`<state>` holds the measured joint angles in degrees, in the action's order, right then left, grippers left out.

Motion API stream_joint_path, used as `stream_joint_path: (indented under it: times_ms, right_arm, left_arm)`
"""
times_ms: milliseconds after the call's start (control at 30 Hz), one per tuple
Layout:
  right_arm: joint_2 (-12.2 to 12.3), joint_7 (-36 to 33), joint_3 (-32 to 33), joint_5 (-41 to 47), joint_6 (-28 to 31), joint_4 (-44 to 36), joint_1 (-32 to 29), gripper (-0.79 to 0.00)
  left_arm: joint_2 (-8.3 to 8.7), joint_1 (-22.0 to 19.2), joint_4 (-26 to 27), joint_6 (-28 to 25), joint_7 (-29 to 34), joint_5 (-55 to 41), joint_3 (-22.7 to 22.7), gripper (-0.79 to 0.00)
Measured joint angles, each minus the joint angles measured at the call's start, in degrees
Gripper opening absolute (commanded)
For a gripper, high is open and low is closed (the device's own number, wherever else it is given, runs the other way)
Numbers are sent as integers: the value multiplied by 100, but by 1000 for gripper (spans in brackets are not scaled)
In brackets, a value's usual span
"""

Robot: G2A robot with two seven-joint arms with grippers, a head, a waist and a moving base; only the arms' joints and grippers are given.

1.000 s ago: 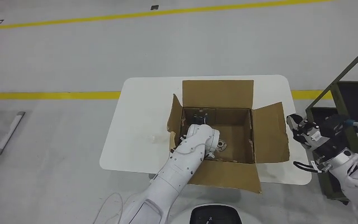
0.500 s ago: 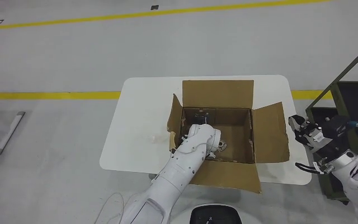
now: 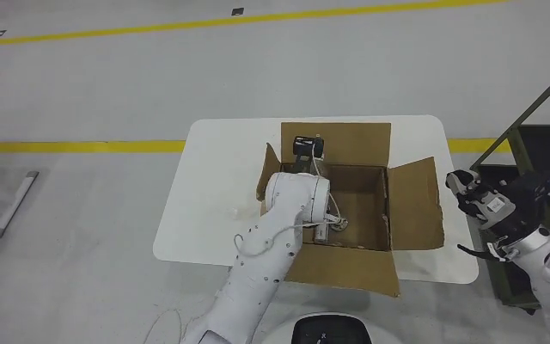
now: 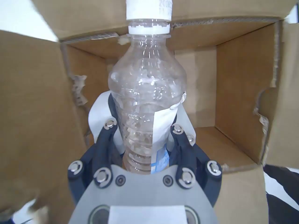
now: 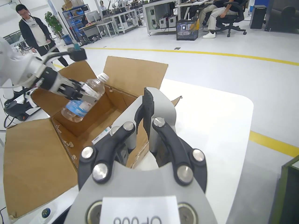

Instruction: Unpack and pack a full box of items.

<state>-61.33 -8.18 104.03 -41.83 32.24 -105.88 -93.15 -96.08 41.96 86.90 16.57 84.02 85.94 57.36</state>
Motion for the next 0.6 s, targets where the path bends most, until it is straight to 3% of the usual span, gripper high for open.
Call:
stream_joint_path:
  times_ms: [133, 267, 600]
  right_arm:
    - [-1, -127, -183, -28, 17, 88, 147, -785]
    - [-7, -193, -400, -111, 38, 132, 278, -785]
    - [-19, -221, -742, -275, 88, 229, 502, -785]
  left_arm:
    - [102, 361, 1263, -320, 400, 348, 353, -785]
    - [155, 590, 2098, -484, 399, 515, 652, -785]
    - [192, 813, 2358, -574, 398, 776, 889, -785]
